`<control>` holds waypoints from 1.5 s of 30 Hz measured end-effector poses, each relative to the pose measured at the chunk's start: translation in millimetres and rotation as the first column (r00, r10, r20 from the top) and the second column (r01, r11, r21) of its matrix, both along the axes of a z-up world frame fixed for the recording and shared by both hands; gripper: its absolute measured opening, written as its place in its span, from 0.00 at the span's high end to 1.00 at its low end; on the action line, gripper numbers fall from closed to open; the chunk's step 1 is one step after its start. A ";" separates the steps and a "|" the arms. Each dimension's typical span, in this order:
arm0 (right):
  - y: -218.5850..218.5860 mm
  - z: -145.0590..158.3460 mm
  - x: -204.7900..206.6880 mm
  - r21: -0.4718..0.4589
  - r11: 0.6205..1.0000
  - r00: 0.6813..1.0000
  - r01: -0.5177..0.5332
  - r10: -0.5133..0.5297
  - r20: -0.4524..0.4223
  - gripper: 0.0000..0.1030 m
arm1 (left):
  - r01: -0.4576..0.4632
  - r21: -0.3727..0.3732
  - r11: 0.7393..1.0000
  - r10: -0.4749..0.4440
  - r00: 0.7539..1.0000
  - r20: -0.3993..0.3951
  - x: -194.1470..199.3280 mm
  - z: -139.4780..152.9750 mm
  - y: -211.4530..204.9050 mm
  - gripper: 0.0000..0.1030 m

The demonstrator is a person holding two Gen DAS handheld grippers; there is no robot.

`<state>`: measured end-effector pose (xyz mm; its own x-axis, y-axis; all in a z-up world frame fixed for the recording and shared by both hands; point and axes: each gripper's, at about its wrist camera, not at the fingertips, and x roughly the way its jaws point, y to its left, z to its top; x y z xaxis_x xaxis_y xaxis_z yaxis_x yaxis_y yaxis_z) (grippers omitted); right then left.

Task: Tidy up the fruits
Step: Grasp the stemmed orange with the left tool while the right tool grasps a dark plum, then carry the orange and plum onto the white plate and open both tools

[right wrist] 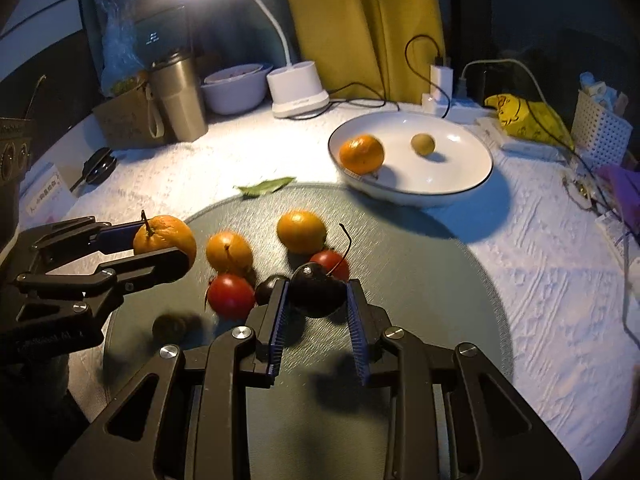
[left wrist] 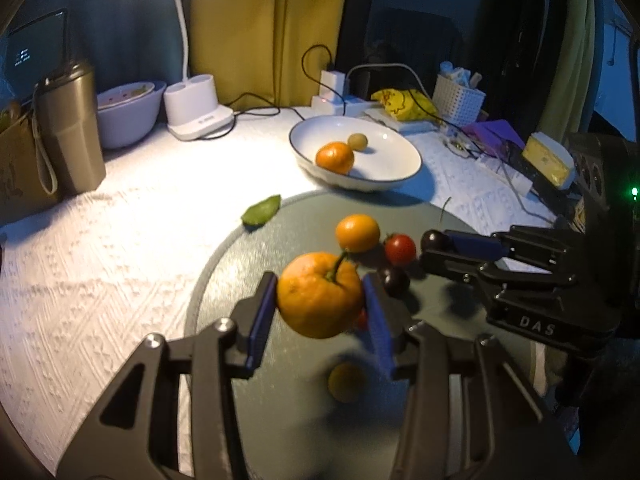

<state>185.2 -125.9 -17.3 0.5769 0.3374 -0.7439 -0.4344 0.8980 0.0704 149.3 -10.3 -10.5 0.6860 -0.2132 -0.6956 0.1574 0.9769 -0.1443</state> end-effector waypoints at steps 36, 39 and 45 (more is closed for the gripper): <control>-34.5 28.9 109.5 0.019 0.998 0.995 0.058 -0.060 0.077 0.71 | 0.039 0.013 0.999 -0.040 0.997 0.063 118.5 22.9 -0.9 0.57; -35.6 28.0 120.3 0.021 0.998 0.995 0.062 -0.063 0.076 0.71 | 0.051 0.016 0.999 -0.052 0.996 0.073 130.1 23.3 -4.0 0.57; -36.1 24.2 140.0 0.025 0.997 0.994 0.071 -0.073 0.078 0.71 | 0.074 0.025 0.997 -0.076 0.994 0.082 157.1 22.6 -10.3 0.57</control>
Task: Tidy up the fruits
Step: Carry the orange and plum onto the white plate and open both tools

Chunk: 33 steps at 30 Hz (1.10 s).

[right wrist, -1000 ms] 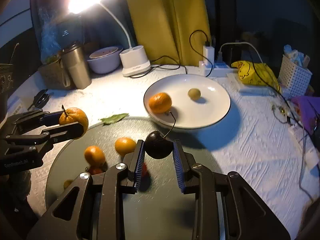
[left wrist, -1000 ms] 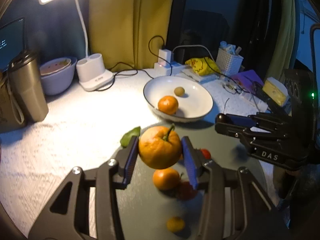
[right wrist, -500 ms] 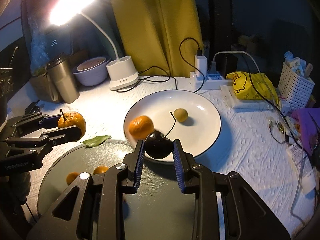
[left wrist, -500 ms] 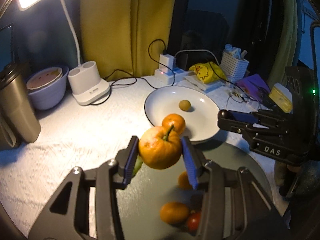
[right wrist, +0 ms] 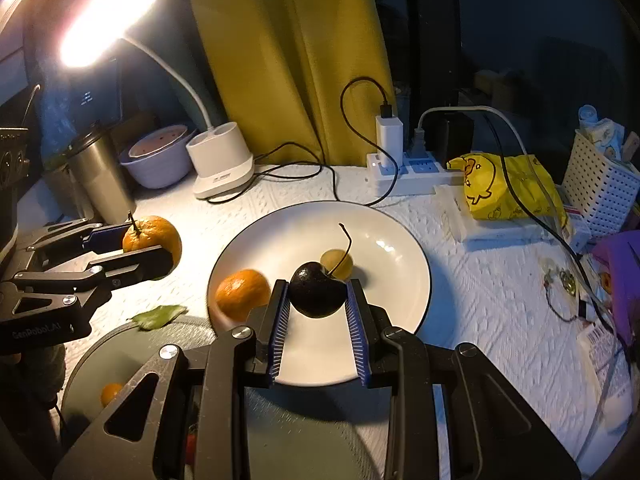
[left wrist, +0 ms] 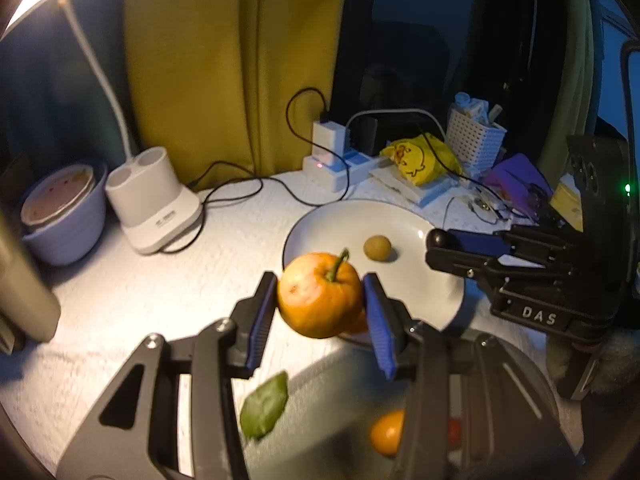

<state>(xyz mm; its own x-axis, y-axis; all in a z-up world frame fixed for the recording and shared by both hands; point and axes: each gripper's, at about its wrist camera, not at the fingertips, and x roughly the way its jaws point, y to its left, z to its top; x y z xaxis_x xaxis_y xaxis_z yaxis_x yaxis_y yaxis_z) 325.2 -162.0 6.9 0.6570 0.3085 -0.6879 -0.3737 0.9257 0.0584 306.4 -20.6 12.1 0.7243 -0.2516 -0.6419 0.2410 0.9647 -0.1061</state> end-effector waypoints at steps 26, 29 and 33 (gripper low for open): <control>-5.7 -32.8 47.4 -0.031 0.998 0.998 0.058 -0.059 -0.033 0.62 | -0.006 -0.098 0.995 -0.003 0.996 -0.092 67.0 -31.7 -3.2 0.45; -6.2 -31.4 48.1 -0.035 0.997 0.997 0.070 -0.071 -0.026 0.51 | -0.006 -0.101 0.995 -0.001 0.997 -0.073 63.3 -24.9 -2.3 0.37; -7.9 -24.5 42.8 -0.037 0.996 0.997 0.081 -0.082 -0.011 0.49 | -0.006 -0.104 0.995 0.001 0.999 -0.049 56.4 -13.5 -1.4 0.36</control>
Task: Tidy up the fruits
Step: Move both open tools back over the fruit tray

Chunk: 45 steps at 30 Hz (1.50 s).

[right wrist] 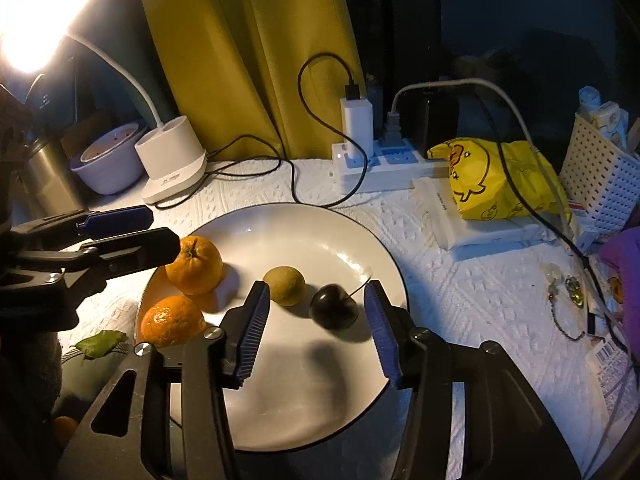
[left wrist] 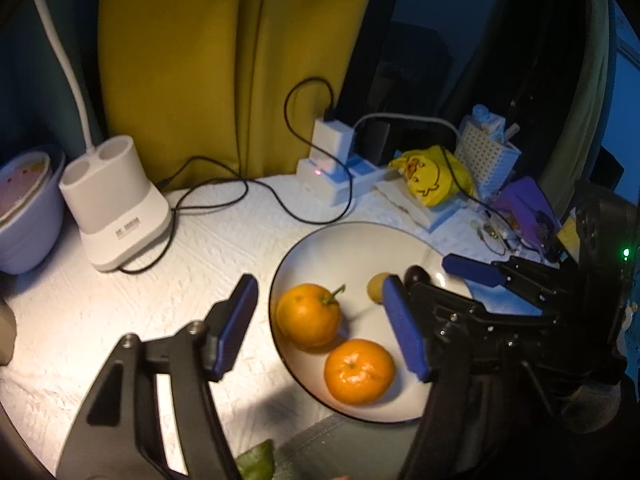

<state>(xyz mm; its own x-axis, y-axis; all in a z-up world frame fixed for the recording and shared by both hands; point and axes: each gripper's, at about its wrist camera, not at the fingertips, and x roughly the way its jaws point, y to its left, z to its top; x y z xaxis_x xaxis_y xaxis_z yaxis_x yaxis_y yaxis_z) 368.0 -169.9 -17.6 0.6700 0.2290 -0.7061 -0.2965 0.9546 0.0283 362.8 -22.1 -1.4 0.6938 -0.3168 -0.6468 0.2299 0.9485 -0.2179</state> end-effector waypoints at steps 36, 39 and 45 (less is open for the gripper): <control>23.5 69.9 -134.1 0.007 0.999 0.991 -0.036 0.035 0.126 0.49 | -0.003 -0.023 1.000 0.007 0.990 0.144 -158.6 68.3 11.0 0.36; 24.9 68.2 -144.2 0.005 0.999 0.992 -0.038 0.037 0.123 0.49 | -0.008 -0.025 1.000 0.011 0.990 0.140 -168.9 65.2 12.8 0.36; 29.8 62.9 -165.2 0.001 0.999 0.993 -0.045 0.045 0.114 0.49 | -0.017 -0.031 0.999 0.021 0.992 0.124 -189.3 55.5 16.7 0.36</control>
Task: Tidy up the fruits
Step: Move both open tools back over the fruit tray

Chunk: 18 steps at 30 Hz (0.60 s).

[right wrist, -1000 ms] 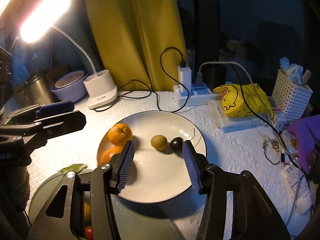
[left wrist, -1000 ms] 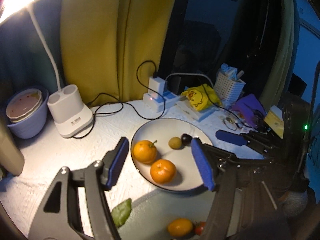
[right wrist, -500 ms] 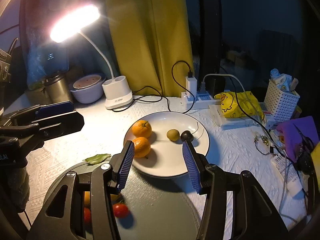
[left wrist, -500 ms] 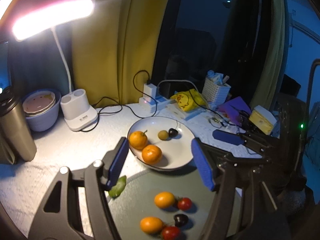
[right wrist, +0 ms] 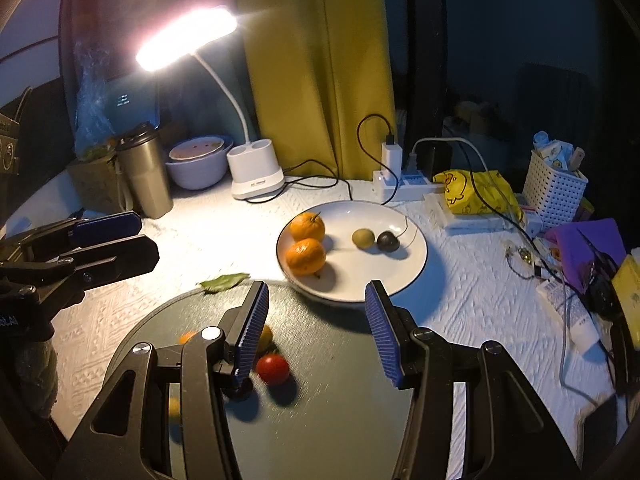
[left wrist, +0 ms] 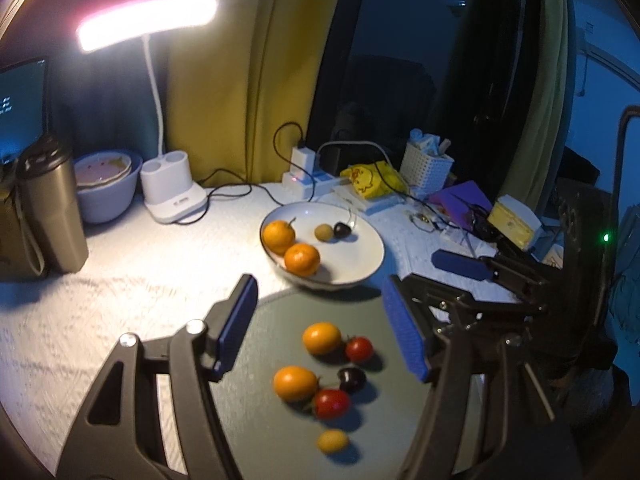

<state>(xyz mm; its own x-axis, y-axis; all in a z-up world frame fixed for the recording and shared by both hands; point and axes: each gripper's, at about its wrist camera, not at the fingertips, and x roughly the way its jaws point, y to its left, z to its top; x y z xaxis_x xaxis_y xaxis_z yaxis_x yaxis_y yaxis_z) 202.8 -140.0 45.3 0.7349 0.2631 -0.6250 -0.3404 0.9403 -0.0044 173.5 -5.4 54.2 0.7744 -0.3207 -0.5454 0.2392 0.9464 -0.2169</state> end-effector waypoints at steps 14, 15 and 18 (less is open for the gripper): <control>-0.4 -22.8 -33.1 -0.002 1.000 0.999 0.006 -0.006 -0.036 0.49 | 0.005 -0.007 1.000 -0.005 0.997 -0.078 -37.4 -41.4 -6.7 0.36; -0.9 -25.7 -35.4 -0.002 1.000 0.999 0.008 -0.008 -0.040 0.49 | 0.005 -0.006 1.000 -0.005 0.996 -0.084 -38.6 -44.5 -7.5 0.36; -1.3 -32.5 -40.7 -0.001 1.000 0.999 0.009 -0.009 -0.051 0.49 | 0.005 0.001 1.000 -0.004 0.994 -0.110 -44.0 -56.8 -10.0 0.36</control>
